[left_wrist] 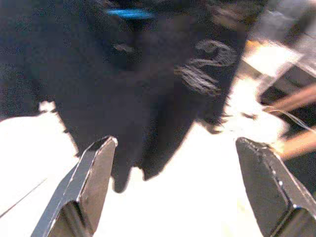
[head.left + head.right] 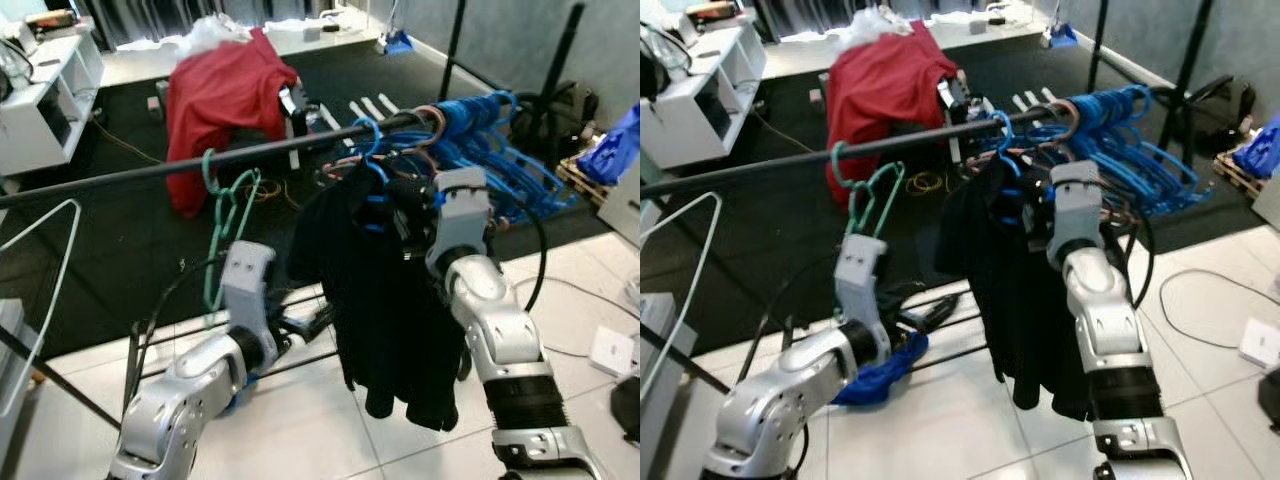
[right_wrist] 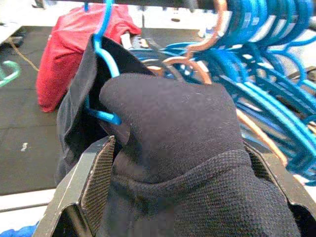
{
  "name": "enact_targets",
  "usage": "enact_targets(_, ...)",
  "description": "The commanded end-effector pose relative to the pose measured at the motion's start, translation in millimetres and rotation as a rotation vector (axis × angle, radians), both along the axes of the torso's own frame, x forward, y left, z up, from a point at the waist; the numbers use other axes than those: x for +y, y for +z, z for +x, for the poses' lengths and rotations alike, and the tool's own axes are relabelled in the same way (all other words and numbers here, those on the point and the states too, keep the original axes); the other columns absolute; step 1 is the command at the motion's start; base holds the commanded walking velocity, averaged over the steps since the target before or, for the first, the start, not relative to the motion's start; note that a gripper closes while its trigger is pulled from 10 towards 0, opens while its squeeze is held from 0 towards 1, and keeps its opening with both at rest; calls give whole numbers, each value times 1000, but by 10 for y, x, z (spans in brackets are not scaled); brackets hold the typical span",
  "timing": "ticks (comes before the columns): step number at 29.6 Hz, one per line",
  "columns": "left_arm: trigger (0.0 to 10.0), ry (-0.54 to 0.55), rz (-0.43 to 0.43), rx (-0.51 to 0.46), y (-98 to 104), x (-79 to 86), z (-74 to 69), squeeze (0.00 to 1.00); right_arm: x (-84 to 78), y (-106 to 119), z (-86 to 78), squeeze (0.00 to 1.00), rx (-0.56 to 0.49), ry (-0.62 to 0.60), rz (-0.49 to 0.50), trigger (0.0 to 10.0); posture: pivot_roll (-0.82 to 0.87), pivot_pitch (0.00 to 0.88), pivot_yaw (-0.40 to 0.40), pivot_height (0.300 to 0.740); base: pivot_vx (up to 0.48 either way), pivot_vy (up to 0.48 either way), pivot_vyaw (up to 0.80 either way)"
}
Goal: Hang hanger
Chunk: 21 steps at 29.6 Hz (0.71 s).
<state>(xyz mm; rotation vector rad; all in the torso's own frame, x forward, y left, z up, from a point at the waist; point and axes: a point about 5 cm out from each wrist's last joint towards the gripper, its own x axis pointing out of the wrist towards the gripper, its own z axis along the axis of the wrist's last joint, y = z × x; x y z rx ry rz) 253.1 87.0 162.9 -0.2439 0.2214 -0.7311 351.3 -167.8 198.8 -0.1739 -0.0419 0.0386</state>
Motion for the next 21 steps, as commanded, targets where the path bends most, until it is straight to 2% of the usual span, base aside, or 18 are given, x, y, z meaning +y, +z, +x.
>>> enact_targets(1, 10000, -105, 8, 69, -92, -51, -129, 0, 13, -70, 20, 0, 22, 5, 6, 10000, -119, 102, 37, 740, 0, 0, 0)
enact_targets(2, 10000, -181, -12, 89, -95, -137, -216, 0, 97, -96, 55, 0, 40, 65, 40, 10000, -121, 105, 40, 740, 0, 0, 0)
enact_targets(4, 10000, -223, -24, 103, -89, -187, -269, 0, 156, -113, 77, 0, 52, 108, 65, 10000, -121, 105, 40, 740, 0, 0, 0)
enact_targets(5, 10000, -223, -24, 103, -89, -187, -269, 0, 156, -113, 77, 0, 52, 108, 65, 10000, -121, 105, 40, 740, 0, 0, 0)
enact_targets(7, 10000, -240, -58, 123, -94, -282, -293, 0, 348, -130, 121, 0, 83, 250, 131, 10000, -119, 106, 40, 740, 0, 0, 0)
enact_targets(10, 10000, -230, -66, 125, -95, -309, -280, 0, 413, -132, 136, 0, 96, 296, 151, 10000, -118, 106, 39, 740, 0, 0, 0)
enact_targets(12, 10000, -150, -98, 127, -86, -341, -183, 0, 546, -117, 182, 0, 117, 376, 181, 10000, -114, 110, 35, 740, 0, 0, 0)
enact_targets(14, 10000, -150, -98, 127, -86, -341, -183, 0, 546, -117, 182, 0, 117, 376, 181, 10000, -114, 110, 35, 740, 0, 0, 0)
enact_targets(17, 10000, -39, -106, 110, -82, -322, -52, 0, 656, -61, 215, 0, 125, 450, 249, 10000, -110, 112, 35, 740, 0, 0, 0)
enact_targets(19, 10000, 85, -62, 56, -86, -256, 74, 0, 725, 30, 230, 0, 115, 505, 328, 10000, -112, 115, 35, 740, 0, 0, 0)
enact_targets(20, 10000, 179, 16, -18, -81, -196, 171, 0, 747, 108, 260, 0, 112, 526, 422, 10000, -116, 117, 40, 740, 0, 0, 0)
enact_targets(21, 10000, 179, 16, -18, -81, -196, 171, 0, 747, 108, 260, 0, 112, 526, 422, 10000, -116, 117, 40, 740, 0, 0, 0)
